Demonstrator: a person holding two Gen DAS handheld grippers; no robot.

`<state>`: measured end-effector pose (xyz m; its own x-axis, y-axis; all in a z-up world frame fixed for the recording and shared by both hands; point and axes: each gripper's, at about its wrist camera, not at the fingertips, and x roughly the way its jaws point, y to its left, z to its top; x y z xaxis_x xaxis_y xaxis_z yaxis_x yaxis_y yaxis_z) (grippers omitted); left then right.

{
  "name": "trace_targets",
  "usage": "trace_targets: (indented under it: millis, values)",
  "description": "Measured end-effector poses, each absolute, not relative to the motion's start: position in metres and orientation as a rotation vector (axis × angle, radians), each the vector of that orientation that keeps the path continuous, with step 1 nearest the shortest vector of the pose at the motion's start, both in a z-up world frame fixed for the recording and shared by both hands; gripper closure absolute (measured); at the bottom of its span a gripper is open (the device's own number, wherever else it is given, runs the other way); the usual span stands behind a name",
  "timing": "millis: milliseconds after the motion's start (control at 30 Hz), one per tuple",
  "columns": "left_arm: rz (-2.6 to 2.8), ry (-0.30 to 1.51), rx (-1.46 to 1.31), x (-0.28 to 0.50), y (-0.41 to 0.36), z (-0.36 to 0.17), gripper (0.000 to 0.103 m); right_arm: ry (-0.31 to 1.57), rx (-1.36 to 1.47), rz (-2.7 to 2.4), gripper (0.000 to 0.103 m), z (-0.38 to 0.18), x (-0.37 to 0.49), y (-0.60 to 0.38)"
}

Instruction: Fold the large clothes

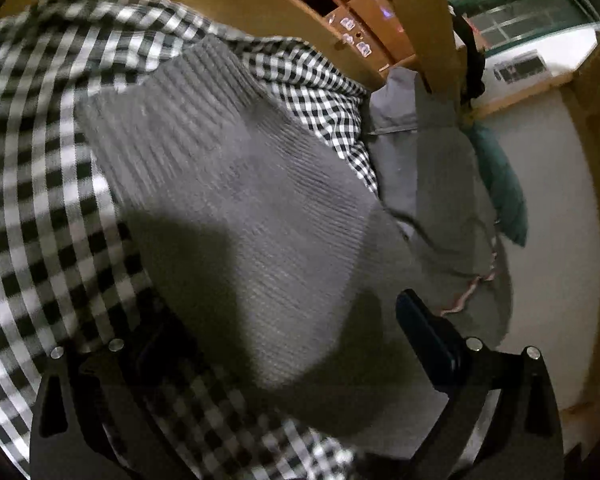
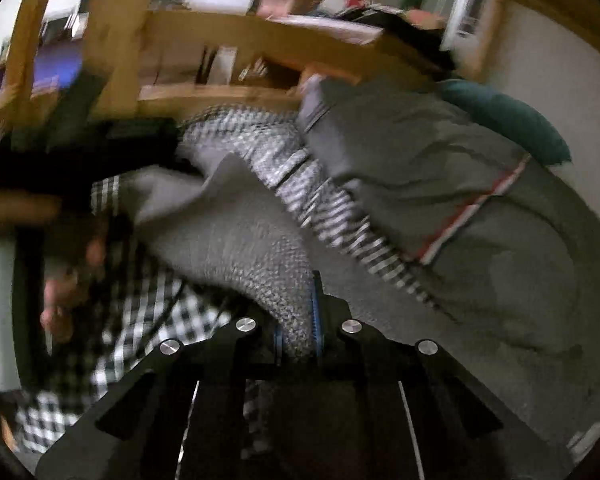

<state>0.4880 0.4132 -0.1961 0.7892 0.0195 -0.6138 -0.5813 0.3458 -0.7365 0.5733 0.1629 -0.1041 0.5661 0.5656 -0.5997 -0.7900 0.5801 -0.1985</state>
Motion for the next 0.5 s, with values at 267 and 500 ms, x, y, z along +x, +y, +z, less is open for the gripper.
trace_targets:
  millis: [267, 500]
  values:
    - [0.236, 0.338, -1.622, 0.458, 0.399, -0.213, 0.005, 0.488, -0.299, 0.855, 0.092, -0.069, 0.587, 0.127]
    - [0.237, 0.493, -1.695, 0.444, 0.332, -0.224, 0.005, 0.522, -0.239, 0.873, 0.092, -0.061, 0.598, 0.127]
